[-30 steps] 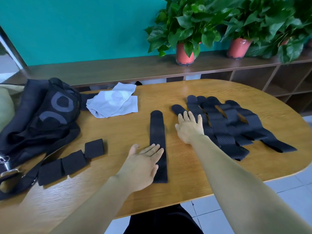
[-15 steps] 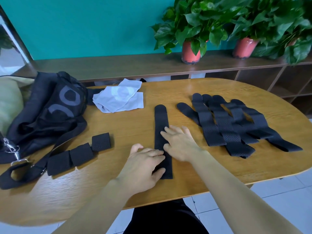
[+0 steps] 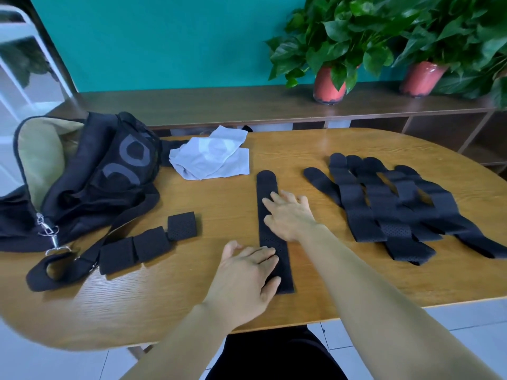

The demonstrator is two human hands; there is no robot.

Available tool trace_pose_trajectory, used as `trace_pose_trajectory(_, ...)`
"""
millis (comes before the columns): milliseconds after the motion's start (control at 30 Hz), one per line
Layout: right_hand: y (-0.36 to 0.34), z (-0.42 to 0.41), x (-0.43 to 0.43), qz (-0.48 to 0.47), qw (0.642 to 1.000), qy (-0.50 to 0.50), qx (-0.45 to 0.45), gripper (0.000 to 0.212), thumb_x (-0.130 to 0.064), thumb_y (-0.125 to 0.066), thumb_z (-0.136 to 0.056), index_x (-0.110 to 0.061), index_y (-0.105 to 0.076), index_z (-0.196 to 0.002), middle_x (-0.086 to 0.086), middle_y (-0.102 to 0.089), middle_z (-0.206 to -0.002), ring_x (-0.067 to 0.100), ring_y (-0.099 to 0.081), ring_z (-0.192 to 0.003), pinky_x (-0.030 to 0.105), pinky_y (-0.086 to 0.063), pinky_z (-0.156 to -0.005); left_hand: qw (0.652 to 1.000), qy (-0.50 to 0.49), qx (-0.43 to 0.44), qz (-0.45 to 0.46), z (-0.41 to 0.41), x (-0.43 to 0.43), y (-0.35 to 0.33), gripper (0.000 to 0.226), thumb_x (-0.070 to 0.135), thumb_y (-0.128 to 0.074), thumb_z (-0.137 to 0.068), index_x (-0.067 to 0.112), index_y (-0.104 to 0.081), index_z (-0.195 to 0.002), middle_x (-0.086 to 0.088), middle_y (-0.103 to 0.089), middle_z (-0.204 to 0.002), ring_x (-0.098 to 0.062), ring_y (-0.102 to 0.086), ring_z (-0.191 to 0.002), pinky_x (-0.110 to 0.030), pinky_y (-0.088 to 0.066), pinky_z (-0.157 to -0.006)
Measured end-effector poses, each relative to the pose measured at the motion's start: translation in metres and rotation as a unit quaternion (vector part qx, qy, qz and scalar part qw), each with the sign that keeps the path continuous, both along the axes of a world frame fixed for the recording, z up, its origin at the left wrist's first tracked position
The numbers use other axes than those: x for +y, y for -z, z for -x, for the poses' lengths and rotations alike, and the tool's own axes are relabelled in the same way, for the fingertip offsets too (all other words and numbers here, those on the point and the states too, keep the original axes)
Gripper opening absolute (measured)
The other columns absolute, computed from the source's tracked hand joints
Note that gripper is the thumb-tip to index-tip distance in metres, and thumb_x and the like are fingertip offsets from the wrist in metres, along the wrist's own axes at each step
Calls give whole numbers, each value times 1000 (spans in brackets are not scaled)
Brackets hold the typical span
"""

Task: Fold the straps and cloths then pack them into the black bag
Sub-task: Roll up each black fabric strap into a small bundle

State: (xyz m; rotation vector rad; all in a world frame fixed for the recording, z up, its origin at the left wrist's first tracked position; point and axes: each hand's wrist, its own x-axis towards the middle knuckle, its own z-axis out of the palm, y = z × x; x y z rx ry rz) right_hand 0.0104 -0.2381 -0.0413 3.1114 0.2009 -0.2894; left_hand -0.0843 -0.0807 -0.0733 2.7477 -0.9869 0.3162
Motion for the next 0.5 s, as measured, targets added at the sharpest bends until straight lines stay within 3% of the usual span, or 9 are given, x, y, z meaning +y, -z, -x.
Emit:
trace_pose_trajectory(100,-7,4,-3,-10,1000,6,5,54,-32,-24,-99,-21,-15,-151,0,-9,-159,23,2,-145,46,-10,-113,1000,5,-1,12,0,1,-3,42,47,-41,-87,25,-73,-106,10,-68,-116,-6,-63,-108,-40,-25,-97)
trace_pose_trajectory(200,-15,19,-11,-73,996,-1,-52,55,-29,-28,-99,-21,-14,-152,0,-11,-159,18,3,-145,41,-9,-114,996,8,-10,90,3,11,-9,40,45,-43,-91,25,-69,-113,10,-65,-124,-5,-57,-116,-40,-24,-99)
trace_pose_trajectory(367,-21,80,-22,-208,966,-38,-150,55,-16,-49,-89,-22,-40,-143,-2,-41,-147,9,-25,-139,21,-12,-103,997,28,7,73,11,32,-14,57,50,-51,-80,26,-58,-131,16,-55,-135,2,-46,-125,-31,-13,-105)
trace_pose_trajectory(500,-8,129,-23,-253,959,-48,-116,66,-19,-53,-74,-23,-46,-140,-2,-51,-138,10,-36,-133,17,-16,-105,998,35,38,46,13,28,-15,68,42,-54,-76,26,-45,-142,15,-50,-139,2,-39,-129,-26,-5,-107)
